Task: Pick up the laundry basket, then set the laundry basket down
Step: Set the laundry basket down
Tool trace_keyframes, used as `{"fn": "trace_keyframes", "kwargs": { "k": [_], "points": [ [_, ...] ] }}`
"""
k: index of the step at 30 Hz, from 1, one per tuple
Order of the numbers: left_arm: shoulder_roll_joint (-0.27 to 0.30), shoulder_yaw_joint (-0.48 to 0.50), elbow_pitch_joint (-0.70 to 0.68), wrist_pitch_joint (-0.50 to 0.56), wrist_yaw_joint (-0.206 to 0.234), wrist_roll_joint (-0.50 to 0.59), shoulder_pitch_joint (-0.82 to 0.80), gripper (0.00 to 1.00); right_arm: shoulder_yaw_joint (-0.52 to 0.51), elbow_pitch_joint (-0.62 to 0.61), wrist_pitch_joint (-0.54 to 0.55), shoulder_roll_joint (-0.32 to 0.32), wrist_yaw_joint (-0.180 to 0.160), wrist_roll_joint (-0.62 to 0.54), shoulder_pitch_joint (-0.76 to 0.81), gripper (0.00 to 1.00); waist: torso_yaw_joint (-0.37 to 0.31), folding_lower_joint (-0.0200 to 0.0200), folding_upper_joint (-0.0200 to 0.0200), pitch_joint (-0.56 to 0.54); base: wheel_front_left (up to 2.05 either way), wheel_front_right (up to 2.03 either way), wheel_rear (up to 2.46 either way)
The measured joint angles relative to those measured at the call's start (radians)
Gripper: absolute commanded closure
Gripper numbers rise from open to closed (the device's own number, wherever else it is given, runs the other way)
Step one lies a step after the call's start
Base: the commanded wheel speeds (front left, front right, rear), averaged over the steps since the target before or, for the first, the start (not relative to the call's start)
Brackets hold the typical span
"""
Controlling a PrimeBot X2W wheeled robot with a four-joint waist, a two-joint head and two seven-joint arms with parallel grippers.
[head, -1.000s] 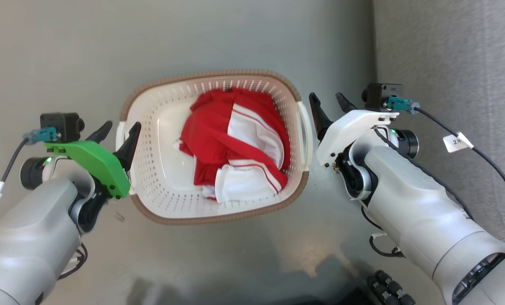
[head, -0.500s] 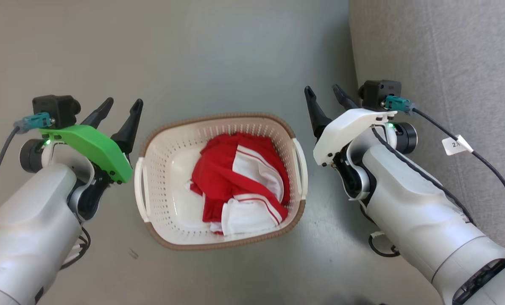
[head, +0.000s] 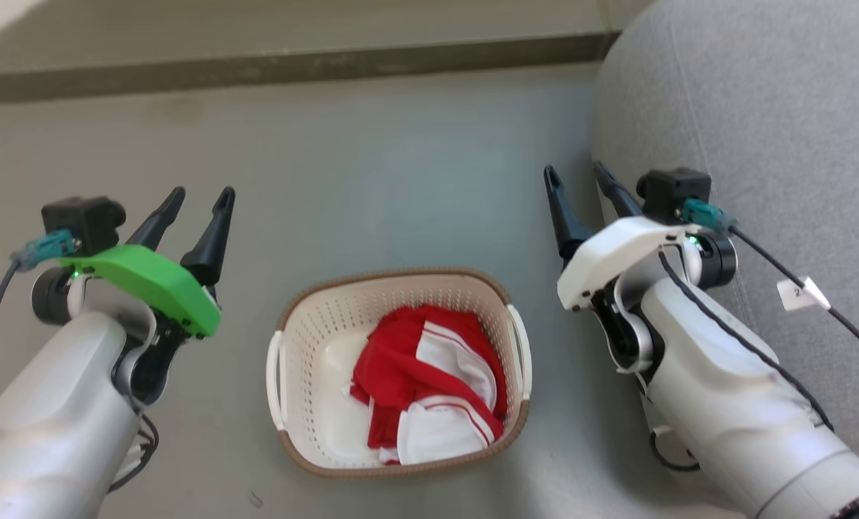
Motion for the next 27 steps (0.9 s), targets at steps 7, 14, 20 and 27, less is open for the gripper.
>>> {"fn": "trace_keyframes", "kwargs": {
  "k": [7, 14, 20, 27],
  "points": [
    [0.001, 0.105, -0.044, 0.000, 0.006, 0.053, 0.097, 0.00, -0.076, -0.095, 0.000, -0.011, 0.000, -0.057, 0.085, 0.00, 0.014, 0.0000, 0.0000, -0.097, 0.00, 0.00, 0.00],
    [0.002, 0.214, -0.125, 0.000, 0.033, 0.121, 0.164, 0.00, -0.149, -0.180, 0.000, -0.026, 0.000, -0.114, 0.165, 0.00, 0.026, 0.0000, 0.0000, -0.166, 0.00, 0.00, 0.00],
    [0.001, 0.285, -0.186, 0.000, 0.052, 0.170, 0.218, 0.00, -0.204, -0.239, 0.000, -0.029, 0.000, -0.149, 0.221, 0.00, 0.038, -0.0001, 0.0000, -0.194, 0.00, 0.00, 0.00],
    [-0.001, 0.394, -0.276, -0.003, 0.063, 0.219, 0.308, 0.00, -0.258, -0.316, 0.000, -0.027, 0.000, -0.208, 0.278, 0.00, 0.050, 0.0000, 0.0000, -0.211, 0.00, 0.00, 0.00]
  ]
}}
